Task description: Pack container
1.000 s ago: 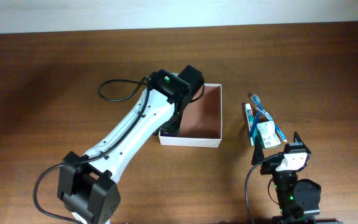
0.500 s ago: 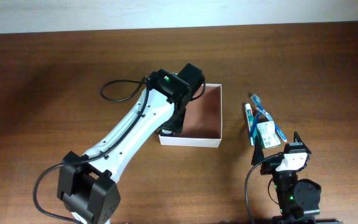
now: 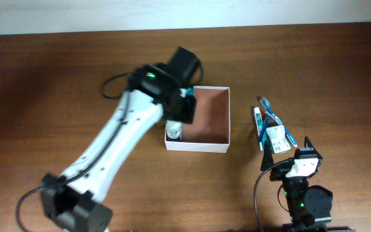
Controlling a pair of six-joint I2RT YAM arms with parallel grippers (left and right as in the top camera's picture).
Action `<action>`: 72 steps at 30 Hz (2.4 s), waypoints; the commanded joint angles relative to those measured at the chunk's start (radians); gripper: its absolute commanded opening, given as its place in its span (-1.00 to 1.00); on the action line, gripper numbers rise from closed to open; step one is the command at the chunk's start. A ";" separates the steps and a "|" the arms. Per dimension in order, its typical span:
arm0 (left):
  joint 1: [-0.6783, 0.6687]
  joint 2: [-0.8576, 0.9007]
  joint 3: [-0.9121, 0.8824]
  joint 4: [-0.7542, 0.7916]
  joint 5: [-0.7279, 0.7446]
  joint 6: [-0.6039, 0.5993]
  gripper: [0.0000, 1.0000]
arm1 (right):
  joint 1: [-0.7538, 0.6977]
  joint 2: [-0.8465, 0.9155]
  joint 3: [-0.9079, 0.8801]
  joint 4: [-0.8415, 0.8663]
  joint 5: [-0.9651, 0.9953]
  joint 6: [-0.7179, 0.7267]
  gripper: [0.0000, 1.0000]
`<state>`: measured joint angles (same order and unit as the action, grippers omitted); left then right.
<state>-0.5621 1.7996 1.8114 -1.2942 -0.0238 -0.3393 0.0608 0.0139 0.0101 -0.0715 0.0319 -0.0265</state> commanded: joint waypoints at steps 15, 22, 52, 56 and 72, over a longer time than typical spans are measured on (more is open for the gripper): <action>0.452 -0.127 0.056 0.018 -0.104 -0.011 0.99 | 0.005 -0.010 -0.005 -0.008 0.002 0.004 0.97; 0.474 -0.127 0.056 0.018 -0.104 -0.011 0.99 | 0.005 -0.010 -0.005 -0.008 0.002 0.004 0.97; 0.473 -0.127 0.056 0.018 -0.104 -0.011 0.99 | 0.005 -0.006 0.000 0.022 -0.423 0.593 0.96; 0.473 -0.127 0.056 0.018 -0.104 -0.011 0.99 | 0.005 0.004 0.041 -0.010 -0.440 0.593 0.96; 0.473 -0.127 0.056 0.018 -0.104 -0.011 0.99 | 0.005 0.551 0.689 -0.568 -0.111 0.328 0.97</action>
<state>-0.0910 1.6829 1.8591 -1.2755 -0.1219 -0.3458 0.0608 0.4400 0.5644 -0.5591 -0.2245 0.4133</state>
